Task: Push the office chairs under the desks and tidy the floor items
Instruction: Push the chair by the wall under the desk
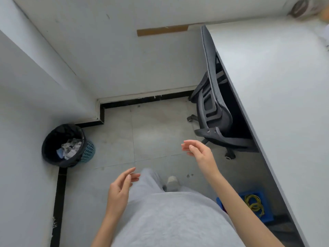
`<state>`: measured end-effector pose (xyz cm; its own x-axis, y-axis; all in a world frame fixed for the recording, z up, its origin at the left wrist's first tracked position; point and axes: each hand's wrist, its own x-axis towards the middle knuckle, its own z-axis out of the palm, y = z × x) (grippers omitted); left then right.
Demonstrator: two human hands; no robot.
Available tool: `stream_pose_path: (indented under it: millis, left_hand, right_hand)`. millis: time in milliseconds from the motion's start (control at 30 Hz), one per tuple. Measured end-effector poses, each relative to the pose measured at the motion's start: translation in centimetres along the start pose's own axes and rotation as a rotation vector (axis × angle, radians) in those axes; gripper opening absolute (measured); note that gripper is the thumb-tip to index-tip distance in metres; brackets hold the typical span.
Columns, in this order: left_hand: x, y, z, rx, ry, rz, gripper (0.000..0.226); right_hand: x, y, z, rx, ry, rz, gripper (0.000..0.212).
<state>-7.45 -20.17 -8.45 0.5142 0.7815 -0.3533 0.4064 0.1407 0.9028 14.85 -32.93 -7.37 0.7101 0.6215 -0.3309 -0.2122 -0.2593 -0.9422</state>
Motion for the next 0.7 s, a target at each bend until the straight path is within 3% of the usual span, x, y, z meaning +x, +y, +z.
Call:
stream_pose_path:
  millis: [133,267,433,500,700]
  left_hand:
    - [6.8,1.0,-1.0,-0.001,0.031,-0.050,0.030]
    - [16.4,3.9,-0.9,0.036,-0.046,-0.020,0.030]
    - [30.0,11.8,-0.7,0.202,-0.296,0.134,0.019]
    - [34.1,16.0,0.1,0.246,-0.407,0.182,0.025]
    - [43.0,25.2,7.0,0.366,-0.774,0.367,0.020]
  right_hand:
    - [8.7,-4.2,1.9,0.004,-0.030,-0.063,0.025]
    - [16.0,-5.6,3.3,0.023,0.049,-0.063,0.026]
    - [21.4,-6.1,4.6,0.072,0.268,0.034,0.028]
    - [22.2,-6.0,4.9,0.099,0.373,0.091,0.028]
    - [22.7,-6.5,5.3,0.209,0.690,0.205,0.026]
